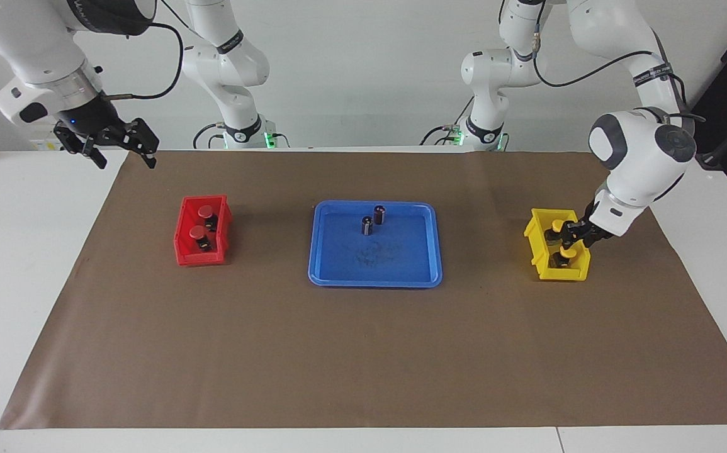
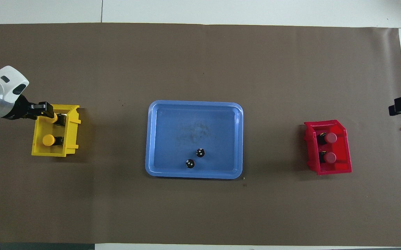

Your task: Sort red and yellow buttons by color

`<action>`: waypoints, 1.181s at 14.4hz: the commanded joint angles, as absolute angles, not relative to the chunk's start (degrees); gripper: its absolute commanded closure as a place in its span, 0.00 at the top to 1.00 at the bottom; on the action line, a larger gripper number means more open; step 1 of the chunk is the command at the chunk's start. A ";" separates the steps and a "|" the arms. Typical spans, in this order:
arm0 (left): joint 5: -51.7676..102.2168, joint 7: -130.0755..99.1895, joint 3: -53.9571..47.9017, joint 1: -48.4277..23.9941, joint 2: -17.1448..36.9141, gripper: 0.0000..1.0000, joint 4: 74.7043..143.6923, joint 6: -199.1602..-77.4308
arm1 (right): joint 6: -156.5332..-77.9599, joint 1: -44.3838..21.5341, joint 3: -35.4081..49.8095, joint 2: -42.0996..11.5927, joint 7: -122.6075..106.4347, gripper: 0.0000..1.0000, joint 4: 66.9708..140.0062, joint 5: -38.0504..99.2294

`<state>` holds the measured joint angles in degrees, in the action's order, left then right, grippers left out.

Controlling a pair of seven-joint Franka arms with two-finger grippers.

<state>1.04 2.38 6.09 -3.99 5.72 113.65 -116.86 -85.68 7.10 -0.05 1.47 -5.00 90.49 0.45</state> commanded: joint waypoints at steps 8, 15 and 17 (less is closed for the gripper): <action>-0.26 2.72 5.36 -4.13 -0.79 1.00 108.91 -107.43 | -84.20 6.86 0.00 0.97 -4.48 1.00 88.59 -1.14; -0.09 2.81 5.36 -4.74 -2.19 1.00 101.07 -98.44 | -82.97 6.77 0.26 0.88 -4.31 1.00 88.51 -0.79; -0.09 2.72 5.80 -6.24 -3.51 1.00 101.16 -98.09 | -82.97 6.85 0.26 0.88 -4.31 1.00 88.33 -0.53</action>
